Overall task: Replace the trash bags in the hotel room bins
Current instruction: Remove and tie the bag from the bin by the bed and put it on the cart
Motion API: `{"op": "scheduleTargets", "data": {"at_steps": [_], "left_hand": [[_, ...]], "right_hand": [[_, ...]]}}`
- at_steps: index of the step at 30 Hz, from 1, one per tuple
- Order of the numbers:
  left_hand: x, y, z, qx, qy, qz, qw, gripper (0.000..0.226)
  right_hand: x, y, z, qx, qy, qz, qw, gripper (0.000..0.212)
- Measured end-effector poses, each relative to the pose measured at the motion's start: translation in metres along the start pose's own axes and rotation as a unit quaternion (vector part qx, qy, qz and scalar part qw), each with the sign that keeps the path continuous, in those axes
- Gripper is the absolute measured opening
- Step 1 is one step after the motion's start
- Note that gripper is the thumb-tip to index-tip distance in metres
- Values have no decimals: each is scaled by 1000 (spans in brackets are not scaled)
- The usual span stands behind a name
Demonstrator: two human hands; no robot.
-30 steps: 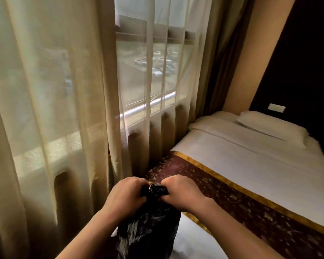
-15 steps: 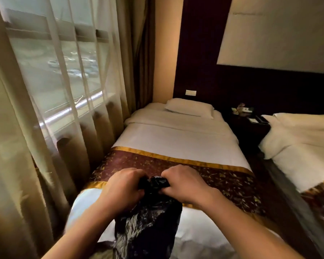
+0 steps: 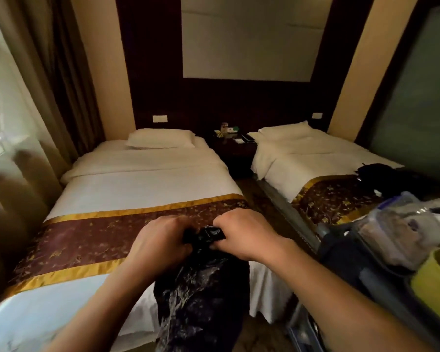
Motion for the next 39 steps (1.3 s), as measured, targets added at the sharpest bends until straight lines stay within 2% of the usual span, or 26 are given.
{"op": "scheduleTargets", "data": {"at_steps": [5, 10, 16, 20, 23, 27, 33, 39], "left_hand": [[-13, 58, -31, 77, -12, 24, 997, 25], [-30, 126, -51, 149, 8, 51, 987, 31], [-70, 202, -78, 209, 56, 83, 973, 29], [-97, 262, -95, 239, 87, 107, 961, 27], [-109, 312, -111, 255, 90, 140, 952, 27], [-119, 388, -127, 282, 137, 139, 939, 27], [-116, 491, -154, 290, 173, 127, 933, 26], [-95, 566, -192, 271, 188, 142, 933, 25]], "right_hand": [[-32, 46, 52, 100, 28, -49, 993, 23], [-71, 78, 105, 166, 62, -13, 984, 23], [-137, 113, 164, 239, 113, 9, 964, 36], [-189, 140, 204, 256, 161, 32, 953, 43], [-224, 171, 238, 276, 198, 34, 940, 36], [-264, 221, 282, 275, 251, 56, 926, 32], [-305, 301, 336, 273, 256, 64, 925, 29], [-326, 377, 368, 290, 253, 69, 920, 26]]}}
Point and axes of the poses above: each hand's wrist, its own z-axis away from the middle knuckle, its own x-axis out of the palm, y = z × x, the point moved 7 cm from there along -z, towards the middle knuckle, and after that the axes turned 7 degrees about x, right-handed, at the moved point
